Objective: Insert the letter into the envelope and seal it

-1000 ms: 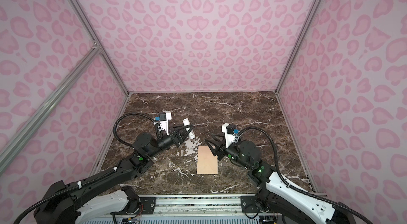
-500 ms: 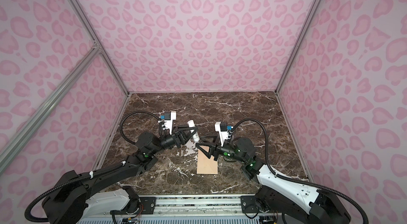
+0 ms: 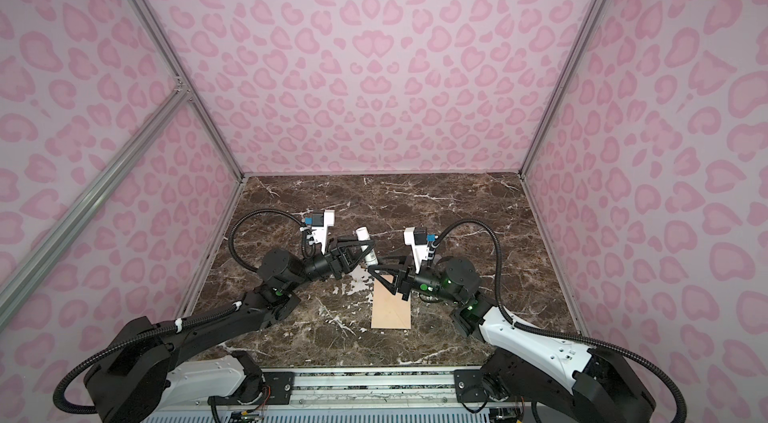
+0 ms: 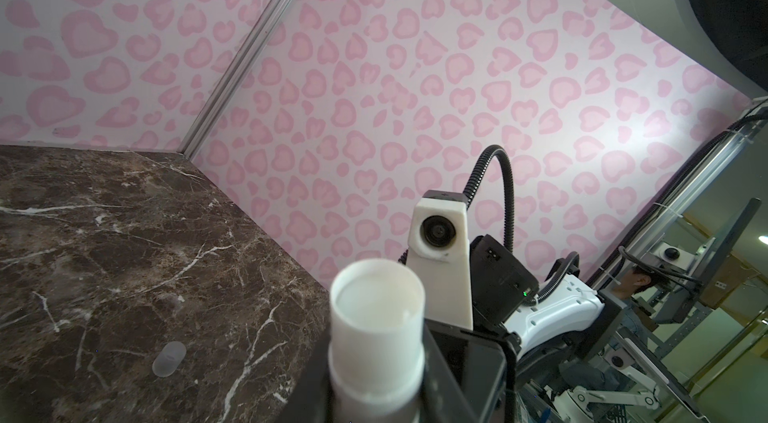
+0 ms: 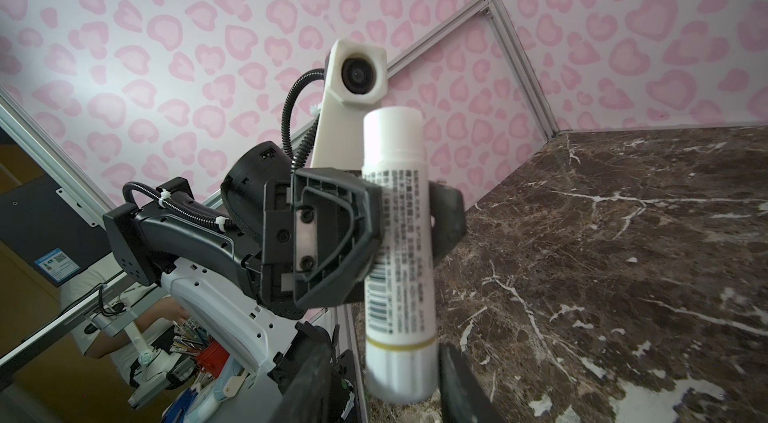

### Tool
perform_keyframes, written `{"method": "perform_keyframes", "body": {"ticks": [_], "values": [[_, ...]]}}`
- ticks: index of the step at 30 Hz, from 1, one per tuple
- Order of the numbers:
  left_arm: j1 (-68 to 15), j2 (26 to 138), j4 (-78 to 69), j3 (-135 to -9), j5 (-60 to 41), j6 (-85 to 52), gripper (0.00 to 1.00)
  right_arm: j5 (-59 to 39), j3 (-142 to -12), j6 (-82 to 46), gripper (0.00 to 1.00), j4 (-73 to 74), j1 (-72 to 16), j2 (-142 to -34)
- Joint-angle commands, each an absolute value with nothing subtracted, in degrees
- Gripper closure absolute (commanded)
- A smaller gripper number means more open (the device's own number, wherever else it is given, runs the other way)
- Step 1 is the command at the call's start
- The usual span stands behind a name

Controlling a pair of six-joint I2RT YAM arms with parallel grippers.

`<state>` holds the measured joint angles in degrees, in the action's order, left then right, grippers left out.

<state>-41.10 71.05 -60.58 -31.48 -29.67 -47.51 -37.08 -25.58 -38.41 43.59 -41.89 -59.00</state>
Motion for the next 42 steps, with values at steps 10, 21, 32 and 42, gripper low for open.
{"method": "perform_keyframes", "body": {"ticks": [10, 21, 32, 42], "values": [[-41.20, 71.24, -63.15, -31.20, -29.29, -47.23, 0.96, -38.12, -27.48, -36.59, 0.67, 41.60, -41.92, -58.42], [-43.26, 67.27, -51.27, -31.63, -20.85, -40.32, 0.96, -26.56, -32.20, -29.39, 0.79, 25.22, -44.89, -53.26], [-45.26, 66.10, -45.31, -32.93, -14.33, -37.53, 0.96, -9.71, -37.76, -18.22, 0.79, 14.90, -57.09, -51.77], [-45.96, 64.96, -42.26, -32.91, -10.32, -36.36, 0.96, 9.09, -40.89, -10.37, 0.79, 11.15, -66.21, -52.97]]}}
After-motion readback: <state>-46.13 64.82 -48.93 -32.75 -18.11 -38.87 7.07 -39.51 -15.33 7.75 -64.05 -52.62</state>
